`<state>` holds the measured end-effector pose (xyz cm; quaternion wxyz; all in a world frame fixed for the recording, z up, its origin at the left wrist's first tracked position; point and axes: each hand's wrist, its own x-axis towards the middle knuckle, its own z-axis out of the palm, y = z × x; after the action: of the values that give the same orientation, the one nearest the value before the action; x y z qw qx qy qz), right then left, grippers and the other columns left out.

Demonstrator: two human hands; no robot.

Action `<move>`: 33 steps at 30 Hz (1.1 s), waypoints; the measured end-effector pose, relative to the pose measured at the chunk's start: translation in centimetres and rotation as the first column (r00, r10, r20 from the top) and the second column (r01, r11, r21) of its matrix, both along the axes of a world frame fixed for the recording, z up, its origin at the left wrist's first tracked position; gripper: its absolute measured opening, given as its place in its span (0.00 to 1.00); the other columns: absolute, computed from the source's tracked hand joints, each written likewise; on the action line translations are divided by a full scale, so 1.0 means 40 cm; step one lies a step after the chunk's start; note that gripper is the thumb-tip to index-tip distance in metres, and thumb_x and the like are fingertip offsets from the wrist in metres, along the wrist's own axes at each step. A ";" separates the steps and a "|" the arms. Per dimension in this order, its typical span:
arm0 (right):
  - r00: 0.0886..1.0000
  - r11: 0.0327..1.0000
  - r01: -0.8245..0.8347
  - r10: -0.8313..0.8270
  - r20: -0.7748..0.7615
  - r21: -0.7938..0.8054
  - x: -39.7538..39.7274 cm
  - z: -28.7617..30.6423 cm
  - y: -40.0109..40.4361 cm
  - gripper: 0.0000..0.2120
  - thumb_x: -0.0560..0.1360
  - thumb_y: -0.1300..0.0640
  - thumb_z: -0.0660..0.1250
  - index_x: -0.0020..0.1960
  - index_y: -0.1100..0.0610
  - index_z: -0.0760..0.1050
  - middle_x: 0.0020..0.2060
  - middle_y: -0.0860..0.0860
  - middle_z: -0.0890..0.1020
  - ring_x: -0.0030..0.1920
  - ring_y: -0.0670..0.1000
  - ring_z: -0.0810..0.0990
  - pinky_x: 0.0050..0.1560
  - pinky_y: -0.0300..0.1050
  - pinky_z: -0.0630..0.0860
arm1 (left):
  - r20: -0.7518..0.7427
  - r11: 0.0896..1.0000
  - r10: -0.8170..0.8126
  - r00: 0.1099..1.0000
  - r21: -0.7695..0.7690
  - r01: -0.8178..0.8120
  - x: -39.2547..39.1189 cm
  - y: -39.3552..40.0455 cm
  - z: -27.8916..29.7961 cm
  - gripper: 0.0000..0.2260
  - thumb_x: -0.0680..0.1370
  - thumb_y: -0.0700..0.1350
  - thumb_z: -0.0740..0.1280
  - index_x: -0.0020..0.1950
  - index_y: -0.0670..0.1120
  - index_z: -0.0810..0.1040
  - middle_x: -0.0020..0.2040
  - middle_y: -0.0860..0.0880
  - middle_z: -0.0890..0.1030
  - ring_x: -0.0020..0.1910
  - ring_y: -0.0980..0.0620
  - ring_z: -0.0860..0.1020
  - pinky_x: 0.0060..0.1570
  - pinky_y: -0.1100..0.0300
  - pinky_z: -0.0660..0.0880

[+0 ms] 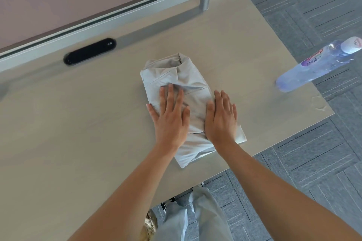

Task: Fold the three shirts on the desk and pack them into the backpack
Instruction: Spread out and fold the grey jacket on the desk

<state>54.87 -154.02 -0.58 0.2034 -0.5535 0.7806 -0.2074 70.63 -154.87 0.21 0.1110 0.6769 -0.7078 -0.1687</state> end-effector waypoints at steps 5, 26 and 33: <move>0.979 0.978 -0.189 0.182 -0.088 -0.086 -0.002 0.014 0.019 0.32 0.85 0.40 0.43 0.86 0.53 0.50 0.85 0.53 0.53 0.84 0.53 0.51 0.83 0.56 0.47 | 0.117 0.999 -0.039 0.992 0.024 0.036 -0.020 -0.108 0.013 0.27 0.86 0.61 0.45 0.85 0.57 0.50 0.85 0.53 0.42 0.83 0.50 0.35 0.76 0.27 0.42; 0.954 0.948 -0.299 0.301 0.004 0.106 -0.001 0.013 -0.015 0.29 0.85 0.43 0.40 0.85 0.45 0.51 0.85 0.46 0.52 0.84 0.48 0.53 0.83 0.56 0.53 | -0.172 0.997 -0.035 0.985 0.058 0.046 0.013 -0.127 -0.008 0.26 0.85 0.53 0.52 0.84 0.53 0.58 0.86 0.54 0.49 0.84 0.55 0.42 0.79 0.33 0.44; 0.942 0.942 -0.331 0.328 0.069 0.053 0.010 0.116 -0.151 0.32 0.83 0.43 0.38 0.84 0.48 0.59 0.85 0.49 0.54 0.84 0.50 0.51 0.83 0.51 0.50 | -0.184 0.984 0.093 0.978 0.166 -0.062 -0.054 0.095 0.038 0.27 0.83 0.61 0.59 0.83 0.62 0.58 0.85 0.54 0.42 0.83 0.52 0.34 0.77 0.28 0.48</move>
<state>55.25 -160.05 4.06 0.2756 -0.6632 0.6768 -0.1618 68.49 -151.09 1.74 0.1305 0.6913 -0.6512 -0.2846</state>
